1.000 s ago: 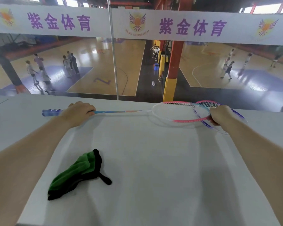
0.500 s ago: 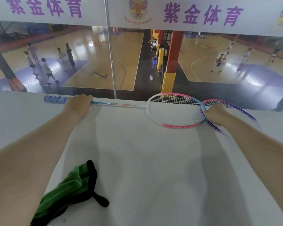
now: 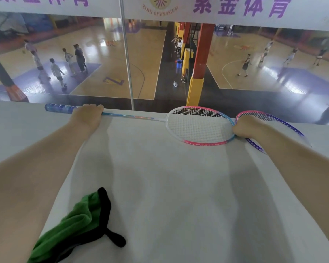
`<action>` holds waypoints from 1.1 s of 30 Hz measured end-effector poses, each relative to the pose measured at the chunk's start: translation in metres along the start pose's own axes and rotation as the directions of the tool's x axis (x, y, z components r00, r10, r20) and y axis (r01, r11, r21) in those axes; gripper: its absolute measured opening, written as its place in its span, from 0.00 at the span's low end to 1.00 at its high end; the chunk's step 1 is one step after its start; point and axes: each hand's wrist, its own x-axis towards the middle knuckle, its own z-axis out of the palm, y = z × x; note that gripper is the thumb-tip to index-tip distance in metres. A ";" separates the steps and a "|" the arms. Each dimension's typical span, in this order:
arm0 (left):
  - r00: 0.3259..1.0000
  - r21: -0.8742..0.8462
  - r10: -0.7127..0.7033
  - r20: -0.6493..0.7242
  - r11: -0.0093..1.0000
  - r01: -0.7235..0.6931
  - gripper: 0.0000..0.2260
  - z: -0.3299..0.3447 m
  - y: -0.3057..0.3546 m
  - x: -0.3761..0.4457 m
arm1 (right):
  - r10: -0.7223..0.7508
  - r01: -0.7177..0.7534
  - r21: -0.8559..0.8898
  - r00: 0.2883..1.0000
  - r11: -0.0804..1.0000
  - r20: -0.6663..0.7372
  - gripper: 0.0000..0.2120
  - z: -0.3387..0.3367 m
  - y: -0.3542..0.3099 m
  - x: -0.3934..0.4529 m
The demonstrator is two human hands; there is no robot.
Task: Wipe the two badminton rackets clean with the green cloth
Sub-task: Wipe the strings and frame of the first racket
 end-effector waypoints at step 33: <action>0.994 -0.702 0.037 0.102 0.711 0.046 0.14 -0.096 0.156 -0.144 | -0.071 0.115 0.241 0.980 0.964 -0.184 0.11 0.013 0.074 -0.149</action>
